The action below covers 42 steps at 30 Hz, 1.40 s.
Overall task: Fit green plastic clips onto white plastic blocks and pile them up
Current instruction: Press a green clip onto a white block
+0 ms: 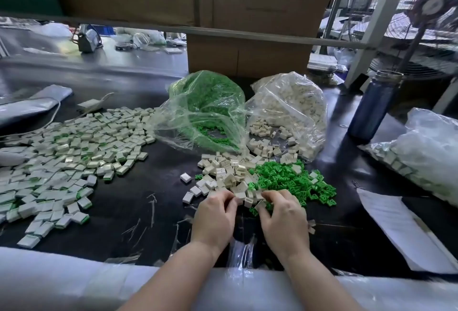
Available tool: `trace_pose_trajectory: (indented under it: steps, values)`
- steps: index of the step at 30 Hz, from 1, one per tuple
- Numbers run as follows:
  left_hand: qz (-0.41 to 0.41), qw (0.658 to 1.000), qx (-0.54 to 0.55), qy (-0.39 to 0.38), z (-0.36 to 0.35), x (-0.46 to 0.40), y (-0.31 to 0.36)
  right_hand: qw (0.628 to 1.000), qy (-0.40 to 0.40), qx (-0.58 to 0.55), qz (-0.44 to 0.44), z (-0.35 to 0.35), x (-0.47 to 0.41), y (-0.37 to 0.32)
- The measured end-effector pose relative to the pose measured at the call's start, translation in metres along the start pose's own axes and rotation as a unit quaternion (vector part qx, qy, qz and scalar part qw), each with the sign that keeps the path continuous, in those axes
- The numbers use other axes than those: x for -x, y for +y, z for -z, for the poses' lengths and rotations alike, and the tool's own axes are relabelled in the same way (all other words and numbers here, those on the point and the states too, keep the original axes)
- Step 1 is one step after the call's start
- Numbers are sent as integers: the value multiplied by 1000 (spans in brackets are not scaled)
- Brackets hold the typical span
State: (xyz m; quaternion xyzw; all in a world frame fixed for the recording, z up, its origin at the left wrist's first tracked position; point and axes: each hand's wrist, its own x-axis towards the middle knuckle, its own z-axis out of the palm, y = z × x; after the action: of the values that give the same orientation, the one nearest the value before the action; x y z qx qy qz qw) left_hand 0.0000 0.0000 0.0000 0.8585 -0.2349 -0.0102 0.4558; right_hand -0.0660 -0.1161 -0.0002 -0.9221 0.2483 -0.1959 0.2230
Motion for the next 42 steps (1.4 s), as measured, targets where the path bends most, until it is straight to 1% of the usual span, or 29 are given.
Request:
trace_pose_trajectory:
  steps: [2,8,12,15,19,27,31,34,38,42]
  values:
    - [-8,999,6,32,0,-3,1,999,15,51,-7,0,-3,-1]
    - [-31,999,-17,38,-5,-11,-1,995,22,96,-1,0,-10,-2]
    - [-13,1000,-19,20,-5,-15,-2,998,19,62,-12,0,-16,-3]
    - [3,1000,-11,21,-5,-16,-2,999,40,9,-9,-1,-15,-2]
    - [5,1000,-4,27,-5,-17,-3,997,63,-42,-1,0,-11,-2]
    - [48,999,16,-11,-3,-21,0,995,75,-58,-15,4,-7,2]
    - [25,998,47,-33,0,-13,-1,994,80,-67,-21,3,-5,2]
    - [7,997,69,-40,1,-9,-3,993,68,-100,-1,3,-3,-2]
    - [-3,995,73,-71,0,-8,-4,990,38,-132,34,3,-1,-6]
    - [-4,994,83,-65,-2,-9,-4,990,38,-129,44,1,0,-5]
